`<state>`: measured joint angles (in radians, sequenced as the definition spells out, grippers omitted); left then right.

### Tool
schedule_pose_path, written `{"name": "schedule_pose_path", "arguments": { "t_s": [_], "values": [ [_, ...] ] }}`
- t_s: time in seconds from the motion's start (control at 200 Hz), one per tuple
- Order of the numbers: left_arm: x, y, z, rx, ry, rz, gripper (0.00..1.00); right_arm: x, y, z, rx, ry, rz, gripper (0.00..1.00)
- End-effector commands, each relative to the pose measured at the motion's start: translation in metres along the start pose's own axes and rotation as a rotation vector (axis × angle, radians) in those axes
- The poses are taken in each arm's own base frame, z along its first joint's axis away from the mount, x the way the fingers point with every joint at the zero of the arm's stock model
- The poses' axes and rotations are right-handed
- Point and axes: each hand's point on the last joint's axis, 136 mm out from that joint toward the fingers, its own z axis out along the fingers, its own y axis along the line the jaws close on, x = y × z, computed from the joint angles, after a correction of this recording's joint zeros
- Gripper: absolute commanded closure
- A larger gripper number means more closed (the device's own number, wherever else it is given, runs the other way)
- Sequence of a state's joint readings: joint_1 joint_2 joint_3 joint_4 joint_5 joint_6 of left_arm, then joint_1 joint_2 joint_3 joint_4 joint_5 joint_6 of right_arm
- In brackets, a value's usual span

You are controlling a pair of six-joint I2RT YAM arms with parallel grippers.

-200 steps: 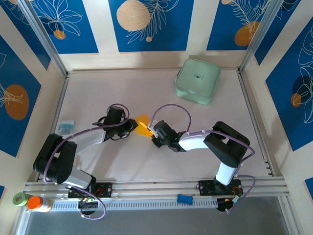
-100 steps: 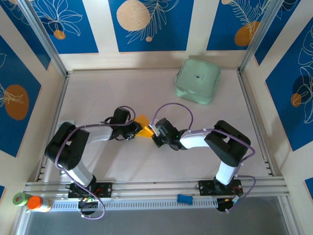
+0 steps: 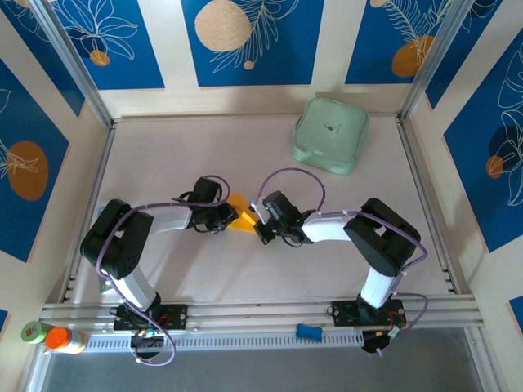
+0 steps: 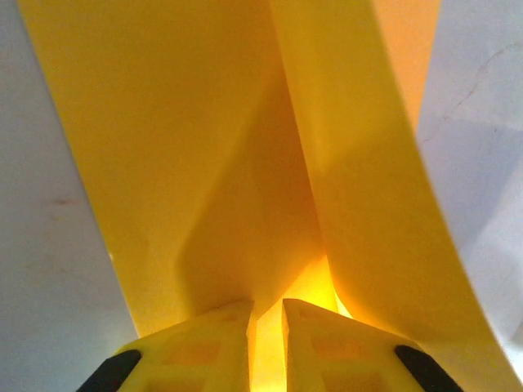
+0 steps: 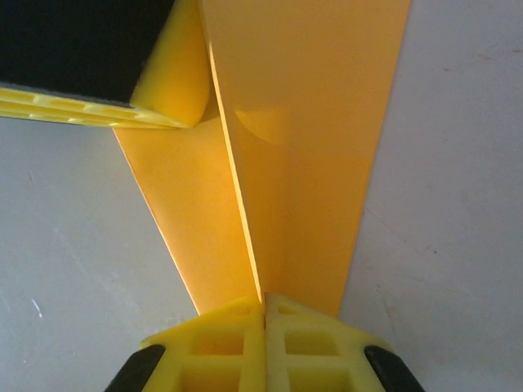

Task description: Fold a paper plane with a square sheet of paper (pick it up from the middle)

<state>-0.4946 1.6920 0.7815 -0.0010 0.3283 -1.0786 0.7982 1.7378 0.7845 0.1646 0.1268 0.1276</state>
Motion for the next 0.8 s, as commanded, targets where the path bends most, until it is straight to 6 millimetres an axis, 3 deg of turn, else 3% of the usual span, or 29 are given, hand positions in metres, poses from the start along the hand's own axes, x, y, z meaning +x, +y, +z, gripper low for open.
{"name": "schedule_pose_path", "arguments": {
  "t_s": [0.0,0.795],
  "values": [
    [0.0039,0.0075,0.0044,-0.050,0.015,0.030,0.84,-0.0057,0.0092,-0.0052,-0.063,0.019,0.029,0.96],
    [0.0032,0.0127,0.0018,-0.077,0.002,0.061,0.84,-0.0073,0.0166,-0.0045,-0.292,0.105,0.209,0.96]
  ]
}}
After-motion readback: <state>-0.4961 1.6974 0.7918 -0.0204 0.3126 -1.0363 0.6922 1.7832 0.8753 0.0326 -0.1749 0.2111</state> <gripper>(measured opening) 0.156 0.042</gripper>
